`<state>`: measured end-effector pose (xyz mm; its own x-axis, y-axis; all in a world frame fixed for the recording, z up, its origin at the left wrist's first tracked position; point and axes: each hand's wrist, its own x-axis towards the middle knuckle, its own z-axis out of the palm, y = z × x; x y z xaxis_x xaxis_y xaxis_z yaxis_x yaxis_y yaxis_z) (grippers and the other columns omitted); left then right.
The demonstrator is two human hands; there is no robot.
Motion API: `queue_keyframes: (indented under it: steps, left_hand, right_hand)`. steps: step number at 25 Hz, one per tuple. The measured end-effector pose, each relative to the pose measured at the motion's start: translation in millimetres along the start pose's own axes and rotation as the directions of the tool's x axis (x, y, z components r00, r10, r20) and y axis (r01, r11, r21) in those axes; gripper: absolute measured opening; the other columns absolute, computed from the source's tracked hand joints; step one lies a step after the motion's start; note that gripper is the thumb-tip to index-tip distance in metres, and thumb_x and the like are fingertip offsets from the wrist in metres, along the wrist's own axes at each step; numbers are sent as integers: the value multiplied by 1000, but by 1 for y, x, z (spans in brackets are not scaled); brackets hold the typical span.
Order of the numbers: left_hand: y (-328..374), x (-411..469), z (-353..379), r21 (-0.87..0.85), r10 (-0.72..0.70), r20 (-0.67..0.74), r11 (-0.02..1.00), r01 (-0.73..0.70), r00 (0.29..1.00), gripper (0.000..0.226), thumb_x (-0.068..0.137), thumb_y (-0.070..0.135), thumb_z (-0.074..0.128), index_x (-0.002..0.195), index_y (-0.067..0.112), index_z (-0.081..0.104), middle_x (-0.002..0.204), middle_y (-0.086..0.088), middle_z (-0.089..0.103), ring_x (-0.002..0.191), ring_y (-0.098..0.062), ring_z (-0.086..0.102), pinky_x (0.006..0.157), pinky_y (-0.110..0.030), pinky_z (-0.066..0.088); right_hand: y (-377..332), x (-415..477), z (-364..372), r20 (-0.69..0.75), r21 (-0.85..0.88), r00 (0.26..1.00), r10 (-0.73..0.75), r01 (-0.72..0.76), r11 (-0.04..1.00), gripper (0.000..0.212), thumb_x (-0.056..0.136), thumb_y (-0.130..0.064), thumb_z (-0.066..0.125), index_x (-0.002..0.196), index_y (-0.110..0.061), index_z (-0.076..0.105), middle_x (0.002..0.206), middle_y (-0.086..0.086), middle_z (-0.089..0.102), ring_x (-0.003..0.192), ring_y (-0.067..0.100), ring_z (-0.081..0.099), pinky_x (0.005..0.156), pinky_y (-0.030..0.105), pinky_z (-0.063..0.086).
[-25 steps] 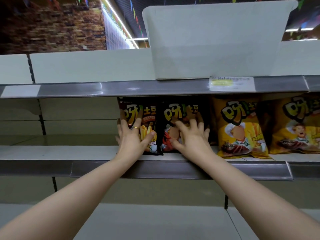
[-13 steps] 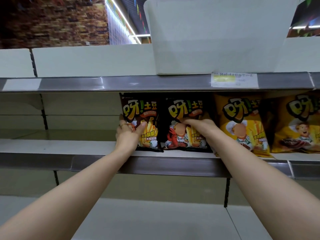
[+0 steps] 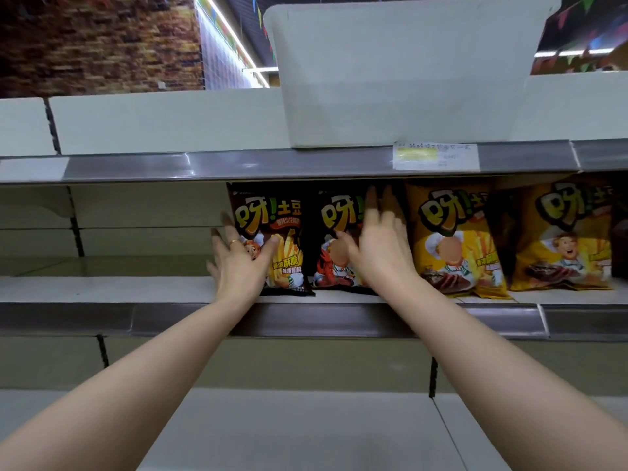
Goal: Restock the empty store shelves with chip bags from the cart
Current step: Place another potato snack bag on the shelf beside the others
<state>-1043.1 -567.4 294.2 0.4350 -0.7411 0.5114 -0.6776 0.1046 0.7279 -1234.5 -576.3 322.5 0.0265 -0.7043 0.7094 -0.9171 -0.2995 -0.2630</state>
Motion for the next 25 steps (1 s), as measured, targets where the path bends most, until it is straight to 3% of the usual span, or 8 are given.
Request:
queue_keyframes:
  steps: [3,8,12,18,20,22,24,25]
  left_hand:
    - [7,-13,-2,105,136,-45,986,-130,990,77,93,48,46,151,17,7,156,-22,-5,145,-36,-4,115,-51,-4]
    - [-1,-6,-1,199,139,170,965,-172,976,73,94,40,51,151,17,12,156,-18,-4,145,-34,1,117,-51,7]
    - [-2,8,0,194,130,216,966,-173,968,66,94,36,52,146,10,21,145,-21,19,138,-38,18,114,-52,19]
    - [1,-3,-9,155,210,171,959,-236,963,71,92,40,52,149,15,17,153,-24,3,144,-37,-2,114,-52,-10]
    - [9,-11,-12,143,253,128,952,-270,959,74,92,38,53,150,15,14,154,-26,-1,145,-36,-5,113,-53,-11]
    - [22,-26,-9,98,321,119,938,-333,940,74,91,33,56,150,18,13,155,-23,-4,144,-37,-6,114,-51,-8]
    - [39,-45,-1,-3,444,124,895,-447,888,71,89,25,59,149,21,19,157,-14,-4,144,-37,-3,116,-48,1]
    - [48,-54,7,-53,522,127,853,-520,843,69,88,21,60,147,19,24,157,-11,-3,144,-34,0,116,-44,5]
  right_hand:
    - [-9,-13,4,52,-150,971,-234,239,959,68,90,-43,49,148,-24,17,150,17,20,137,37,19,111,51,11]
    - [1,-16,23,204,-180,957,-208,245,953,66,90,-36,55,146,-25,21,147,13,22,134,35,18,111,50,14]
    - [0,-13,23,207,-175,960,-187,224,959,62,90,-32,56,144,-22,26,140,13,30,127,33,29,105,45,24]
    - [-10,-20,10,186,-233,970,-157,199,952,67,89,-44,51,146,-26,21,149,10,23,138,33,14,112,56,-3]
    - [-11,-25,2,94,-205,980,-176,192,960,62,89,-38,51,144,-19,30,146,14,29,137,33,22,112,55,5]
    - [-2,-32,-7,-161,-162,967,-198,172,972,51,82,-27,57,129,-5,51,133,23,46,125,40,42,105,54,28]
    - [20,-38,-20,-404,-93,908,-111,80,992,44,78,-20,60,117,0,58,124,27,53,112,43,52,94,49,41]
    - [35,-40,-28,-443,-48,896,-27,7,999,44,81,-18,60,120,1,55,128,27,49,115,42,50,95,47,40]
